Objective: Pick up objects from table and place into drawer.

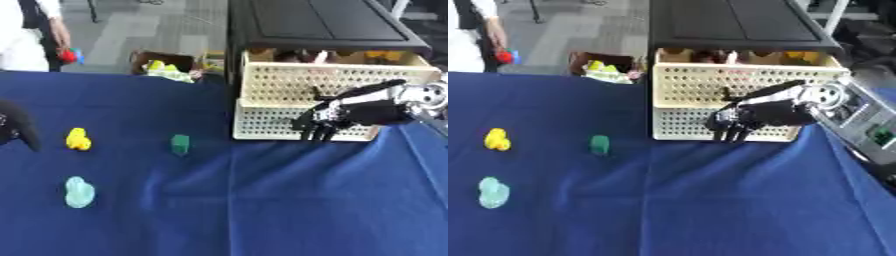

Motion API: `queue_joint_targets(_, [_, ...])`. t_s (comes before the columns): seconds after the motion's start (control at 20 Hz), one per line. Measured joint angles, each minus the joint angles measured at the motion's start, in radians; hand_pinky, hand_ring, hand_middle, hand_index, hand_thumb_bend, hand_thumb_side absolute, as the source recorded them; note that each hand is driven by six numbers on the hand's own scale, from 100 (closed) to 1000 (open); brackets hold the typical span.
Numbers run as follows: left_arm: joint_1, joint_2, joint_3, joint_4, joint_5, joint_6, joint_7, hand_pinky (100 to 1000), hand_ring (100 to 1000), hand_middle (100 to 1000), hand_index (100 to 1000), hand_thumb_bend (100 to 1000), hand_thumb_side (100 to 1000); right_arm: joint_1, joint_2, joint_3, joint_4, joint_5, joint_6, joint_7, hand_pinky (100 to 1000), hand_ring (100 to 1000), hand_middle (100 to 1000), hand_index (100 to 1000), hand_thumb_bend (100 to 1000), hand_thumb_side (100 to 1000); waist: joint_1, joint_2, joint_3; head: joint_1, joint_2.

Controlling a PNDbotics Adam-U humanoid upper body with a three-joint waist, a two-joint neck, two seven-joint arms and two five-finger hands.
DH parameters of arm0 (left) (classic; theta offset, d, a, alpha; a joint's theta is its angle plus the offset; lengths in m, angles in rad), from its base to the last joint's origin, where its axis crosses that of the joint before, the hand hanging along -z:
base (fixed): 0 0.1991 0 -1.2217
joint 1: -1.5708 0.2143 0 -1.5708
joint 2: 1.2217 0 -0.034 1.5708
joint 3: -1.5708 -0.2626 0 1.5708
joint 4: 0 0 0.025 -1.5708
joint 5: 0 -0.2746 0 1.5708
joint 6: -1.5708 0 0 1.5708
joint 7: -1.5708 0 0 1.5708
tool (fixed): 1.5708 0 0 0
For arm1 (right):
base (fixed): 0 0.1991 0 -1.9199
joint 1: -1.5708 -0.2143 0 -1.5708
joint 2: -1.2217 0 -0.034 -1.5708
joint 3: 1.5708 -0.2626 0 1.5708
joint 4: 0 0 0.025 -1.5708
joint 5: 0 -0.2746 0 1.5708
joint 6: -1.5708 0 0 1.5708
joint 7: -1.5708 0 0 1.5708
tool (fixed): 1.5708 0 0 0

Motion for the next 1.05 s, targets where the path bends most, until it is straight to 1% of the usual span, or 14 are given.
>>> queue_joint_targets(0.3, [0.002,-0.008,0.001,0.0,-0.001,-0.002,-0.002,410,464,491,927,145,1000,-0.03,0.051,-0.02,0.107,0.045,-0.029,0.001,863,823,800,957,100,1000,0.0,0.001,0.009,-0.007,-0.002])
queue_joint_targets(0.5, [0.006,-0.008,0.005,0.0,-0.003,-0.002,-0.002,410,464,491,927,145,1000,-0.045,0.071,-0.031,0.154,0.065,-0.05,0.004,862,822,798,954,100,1000,0.0,0.003,0.01,-0.008,-0.008])
queue_joint_targets(0.85, [0.007,-0.009,0.006,0.0,-0.004,-0.004,-0.004,411,463,491,926,145,1000,-0.061,0.093,-0.044,0.207,0.094,-0.077,0.006,853,814,793,950,100,1000,0.0,0.007,0.014,-0.011,-0.014])
queue_joint_targets(1.05, [0.007,-0.009,0.006,0.0,-0.006,-0.004,-0.005,412,463,491,925,145,1000,-0.043,0.089,-0.043,0.203,0.092,-0.09,0.006,845,808,788,944,100,1000,0.0,0.007,0.008,-0.011,-0.016])
